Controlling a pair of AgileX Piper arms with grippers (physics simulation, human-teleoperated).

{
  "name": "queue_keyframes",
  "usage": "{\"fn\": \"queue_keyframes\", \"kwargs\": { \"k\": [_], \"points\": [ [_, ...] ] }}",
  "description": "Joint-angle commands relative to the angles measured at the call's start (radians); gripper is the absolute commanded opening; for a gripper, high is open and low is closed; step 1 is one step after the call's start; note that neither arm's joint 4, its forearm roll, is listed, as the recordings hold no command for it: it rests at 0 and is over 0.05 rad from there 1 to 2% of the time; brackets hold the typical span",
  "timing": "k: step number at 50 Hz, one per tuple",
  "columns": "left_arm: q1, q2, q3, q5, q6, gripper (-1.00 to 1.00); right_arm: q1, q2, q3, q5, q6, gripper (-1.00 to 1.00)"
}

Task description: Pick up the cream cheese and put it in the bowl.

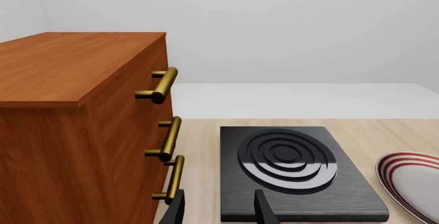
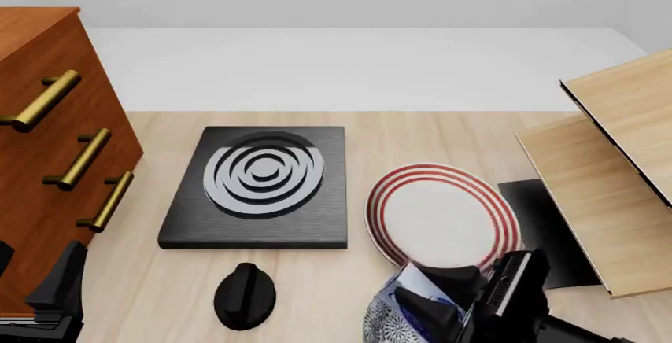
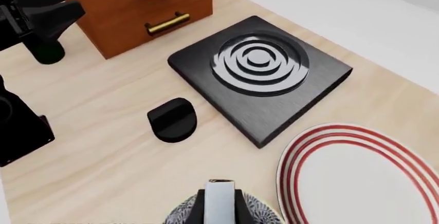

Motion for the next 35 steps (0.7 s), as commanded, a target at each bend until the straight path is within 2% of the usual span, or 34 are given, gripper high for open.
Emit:
{"fn": "queue_keyframes", "kwargs": {
  "k": [1,17,35],
  "points": [
    [0.000,0.000,0.000,0.000,0.000,1.00,-0.011,0.069,0.046,-0.109,0.041,-1.00],
    [0.000,0.000,0.000,0.000,0.000,1.00,-0.027,0.194,0.091,-0.259,0.067,-1.00],
    [0.000,0.000,0.000,0.000,0.000,1.00,-0.027,0.228,0.096,-0.290,0.071,-1.00]
  ]
}}
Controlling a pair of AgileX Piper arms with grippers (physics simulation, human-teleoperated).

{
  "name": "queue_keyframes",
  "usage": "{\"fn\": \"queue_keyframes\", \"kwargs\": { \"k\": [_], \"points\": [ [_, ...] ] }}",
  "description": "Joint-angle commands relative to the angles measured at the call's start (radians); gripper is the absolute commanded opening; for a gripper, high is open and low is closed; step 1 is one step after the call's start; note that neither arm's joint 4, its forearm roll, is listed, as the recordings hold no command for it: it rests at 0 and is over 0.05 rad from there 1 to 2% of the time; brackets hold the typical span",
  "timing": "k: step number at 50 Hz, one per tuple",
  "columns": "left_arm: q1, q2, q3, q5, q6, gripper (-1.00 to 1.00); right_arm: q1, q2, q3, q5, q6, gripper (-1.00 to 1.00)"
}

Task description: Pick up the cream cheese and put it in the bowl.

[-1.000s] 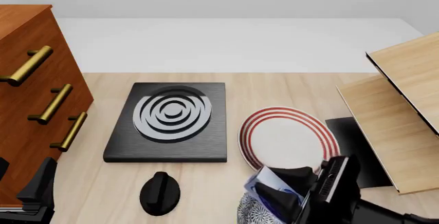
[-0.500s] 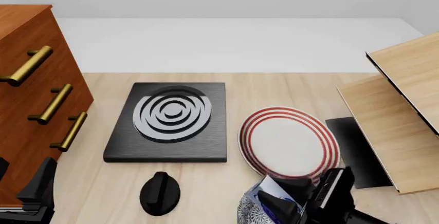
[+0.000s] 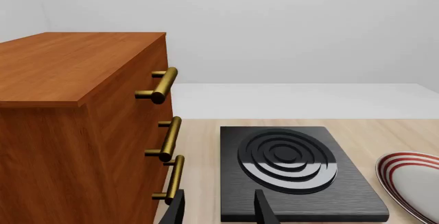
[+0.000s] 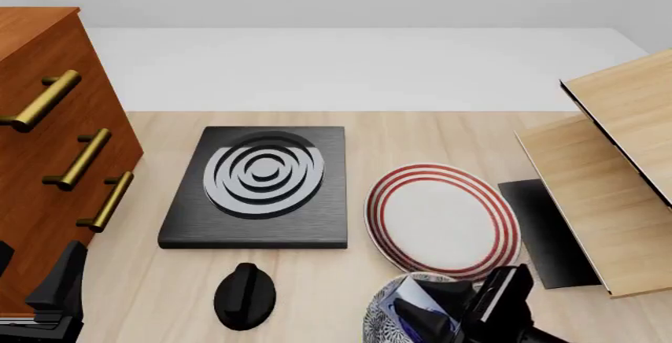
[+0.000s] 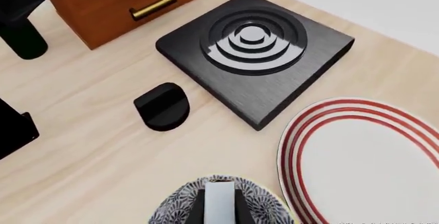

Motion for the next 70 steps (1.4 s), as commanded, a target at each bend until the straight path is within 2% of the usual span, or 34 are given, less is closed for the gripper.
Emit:
{"fn": "queue_keyframes", "kwargs": {
  "k": [1,27,28,46,51,55,70],
  "points": [
    [0.000,0.000,0.000,0.000,0.000,1.00,-0.001,0.023,0.002,-0.028,0.014,-1.00],
    [0.000,0.000,0.000,0.000,0.000,1.00,0.008,0.044,-0.002,-0.037,0.019,-1.00],
    [0.000,0.000,0.000,0.000,0.000,1.00,0.008,0.043,-0.002,-0.036,0.019,1.00],
    [0.000,0.000,0.000,0.000,0.000,1.00,0.017,0.024,-0.009,-0.011,0.018,1.00],
    [0.000,0.000,0.000,0.000,0.000,1.00,0.016,-0.028,-0.019,0.041,0.014,1.00],
    [0.000,0.000,0.000,0.000,0.000,1.00,0.017,-0.098,-0.034,0.109,0.013,1.00],
    [0.000,0.000,0.000,0.000,0.000,1.00,-0.022,-0.496,-0.140,0.505,-0.031,1.00]
  ]
}}
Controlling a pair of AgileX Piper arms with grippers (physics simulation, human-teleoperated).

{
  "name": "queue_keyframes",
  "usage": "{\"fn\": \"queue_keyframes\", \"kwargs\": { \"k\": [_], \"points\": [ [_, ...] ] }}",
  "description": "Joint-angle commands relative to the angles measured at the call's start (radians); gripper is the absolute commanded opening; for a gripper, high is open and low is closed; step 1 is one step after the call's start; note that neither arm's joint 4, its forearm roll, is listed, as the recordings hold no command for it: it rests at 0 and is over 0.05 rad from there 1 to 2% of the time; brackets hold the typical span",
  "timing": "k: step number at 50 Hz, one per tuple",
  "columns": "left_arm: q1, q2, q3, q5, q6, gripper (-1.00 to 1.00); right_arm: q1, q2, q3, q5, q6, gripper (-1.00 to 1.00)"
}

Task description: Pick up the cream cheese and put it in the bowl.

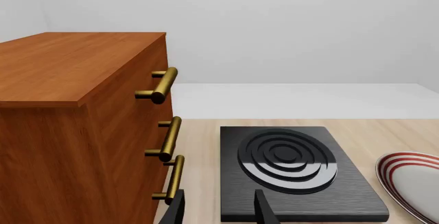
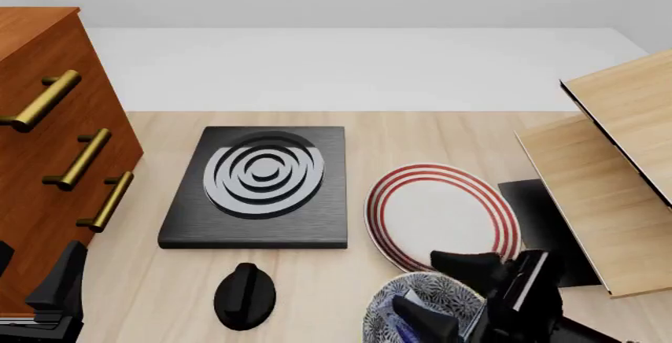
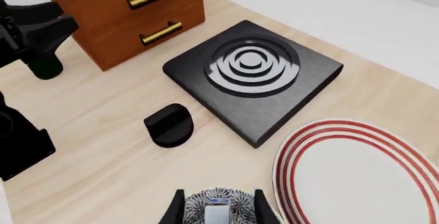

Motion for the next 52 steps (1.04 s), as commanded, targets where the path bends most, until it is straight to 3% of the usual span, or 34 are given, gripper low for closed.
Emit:
{"fn": "queue_keyframes", "kwargs": {
  "k": [1,17,29,52],
  "points": [
    [0.000,0.000,0.000,0.000,0.000,1.00,-0.024,-0.261,-0.067,0.252,-0.022,1.00],
    [0.000,0.000,0.000,0.000,0.000,1.00,-0.112,-0.619,-0.125,0.554,-0.027,1.00],
    [0.000,0.000,0.000,0.000,0.000,1.00,-0.173,-0.877,-0.117,0.760,0.012,1.00],
    [0.000,0.000,0.000,0.000,0.000,1.00,-0.336,-0.882,-0.247,0.828,0.067,1.00]
  ]
}}
